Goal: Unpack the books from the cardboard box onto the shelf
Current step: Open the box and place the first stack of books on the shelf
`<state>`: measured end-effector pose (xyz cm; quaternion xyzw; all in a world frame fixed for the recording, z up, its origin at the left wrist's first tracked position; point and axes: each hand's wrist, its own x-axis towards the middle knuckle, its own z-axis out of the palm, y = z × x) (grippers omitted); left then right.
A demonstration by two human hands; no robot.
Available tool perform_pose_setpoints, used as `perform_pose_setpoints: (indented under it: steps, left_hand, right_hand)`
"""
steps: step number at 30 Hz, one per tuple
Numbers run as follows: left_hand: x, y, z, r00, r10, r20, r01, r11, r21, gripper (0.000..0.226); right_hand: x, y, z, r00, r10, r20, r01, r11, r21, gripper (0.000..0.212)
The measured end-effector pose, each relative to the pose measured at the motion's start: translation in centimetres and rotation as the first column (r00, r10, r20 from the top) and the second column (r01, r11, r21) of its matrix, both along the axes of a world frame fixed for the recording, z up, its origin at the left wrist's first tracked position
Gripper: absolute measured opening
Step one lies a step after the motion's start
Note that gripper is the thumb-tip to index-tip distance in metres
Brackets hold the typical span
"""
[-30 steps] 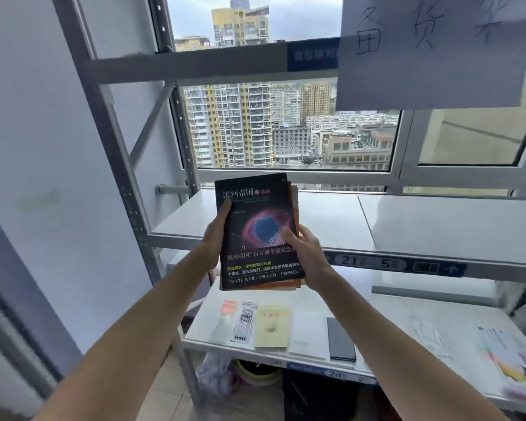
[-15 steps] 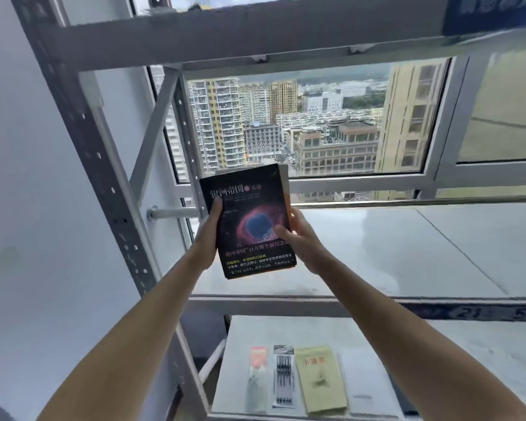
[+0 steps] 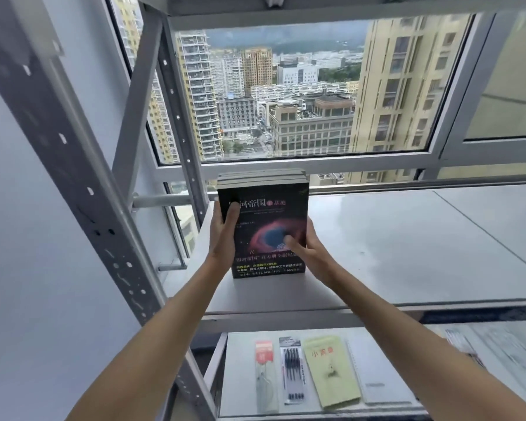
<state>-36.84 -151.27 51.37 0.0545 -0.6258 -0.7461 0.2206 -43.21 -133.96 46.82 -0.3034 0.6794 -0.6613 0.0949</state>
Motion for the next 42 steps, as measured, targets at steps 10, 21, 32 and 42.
perform_pose_setpoints:
  steps: [10,21,32,42]
  left_hand:
    - [-3.6,-2.1,0.2,0.978,0.091,0.190,-0.068,0.990,-0.124,0.060]
    - [-8.8,-6.2,-1.2,0.714,-0.004,0.700,0.170,0.971,-0.169,0.065]
    - [-10.1,-6.4,6.6,0.762,0.453,0.462,0.327,0.347,-0.879,0.062]
    - [-5.7,15.8,4.1,0.944,0.078,0.321,0.327,-0.071,-0.942,0.049]
  right_hand:
    - [-2.0,-1.8,0.4,0.961,-0.118,0.249,0.115,0.993,0.027,0.039]
    - [-4.6,-4.5,2.0,0.821,-0.334,0.464,0.112,0.889,0.443,0.039]
    - [-5.0,0.7,5.2,0.922,-0.379,-0.074,0.286,0.542,0.790,0.064]
    - [2.5,22.6,4.5,0.822,-0.264,-0.505,0.538,0.068,0.840,0.060]
